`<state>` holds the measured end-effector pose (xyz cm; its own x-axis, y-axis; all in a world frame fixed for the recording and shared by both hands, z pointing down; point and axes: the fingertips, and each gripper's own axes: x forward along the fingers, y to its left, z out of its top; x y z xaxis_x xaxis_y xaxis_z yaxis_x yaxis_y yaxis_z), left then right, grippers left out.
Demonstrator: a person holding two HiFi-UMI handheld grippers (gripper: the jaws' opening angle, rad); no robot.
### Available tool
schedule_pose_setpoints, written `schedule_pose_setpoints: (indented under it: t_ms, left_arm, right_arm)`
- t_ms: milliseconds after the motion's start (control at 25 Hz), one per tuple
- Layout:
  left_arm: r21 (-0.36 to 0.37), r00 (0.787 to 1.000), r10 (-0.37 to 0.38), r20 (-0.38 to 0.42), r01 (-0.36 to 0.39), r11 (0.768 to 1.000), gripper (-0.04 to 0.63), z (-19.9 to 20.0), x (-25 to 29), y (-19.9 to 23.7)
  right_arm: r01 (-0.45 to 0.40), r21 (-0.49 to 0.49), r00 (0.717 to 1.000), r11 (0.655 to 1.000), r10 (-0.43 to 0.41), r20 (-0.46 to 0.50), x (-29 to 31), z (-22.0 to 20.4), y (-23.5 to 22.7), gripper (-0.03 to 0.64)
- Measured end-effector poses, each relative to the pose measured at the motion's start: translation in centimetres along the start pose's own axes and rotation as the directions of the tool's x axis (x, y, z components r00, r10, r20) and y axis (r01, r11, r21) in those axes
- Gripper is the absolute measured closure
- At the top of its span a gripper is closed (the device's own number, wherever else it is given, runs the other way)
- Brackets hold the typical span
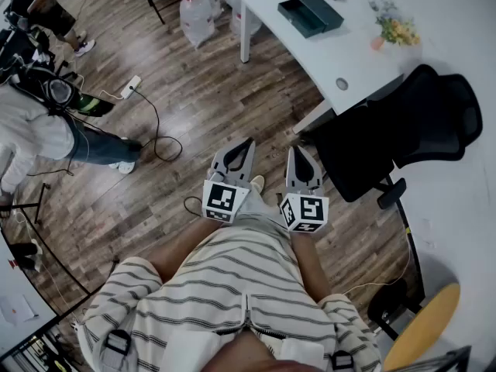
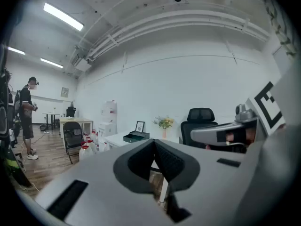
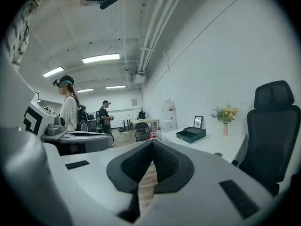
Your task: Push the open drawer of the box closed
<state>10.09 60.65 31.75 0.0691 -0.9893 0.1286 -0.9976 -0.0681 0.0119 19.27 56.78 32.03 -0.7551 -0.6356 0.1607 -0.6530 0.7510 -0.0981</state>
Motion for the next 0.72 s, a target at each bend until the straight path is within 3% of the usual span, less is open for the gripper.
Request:
schedule_pose_setpoints:
  t_ms: [400,560,720]
  left_arm:
    - [-0.006,1.0,-0.001,-0.014,0.001,1.0,0.597,0.0,2.5,-0.3]
    - [-0.004,1.0,0.001,-0.02,-0.001,1.0,0.597,-0.2,4.6,0.3]
    - [0.018,1.0,0.012,-0.016,-0.012,1.0,0.597,0.1,7.3,1.2]
  right_arm:
    - [-0.046,0.01,0.999,0.999,0.046,0.024,1.4,0.9,-1.5,0.62]
    - [-0.052,-0.026,0.998,0.998,0.053,0.031,3.3,1.2,-2.5,0.62]
    - [-0.089,-0.004,0.995,0.996,0.089,0.048,5.9,1.7,-4.1,0.62]
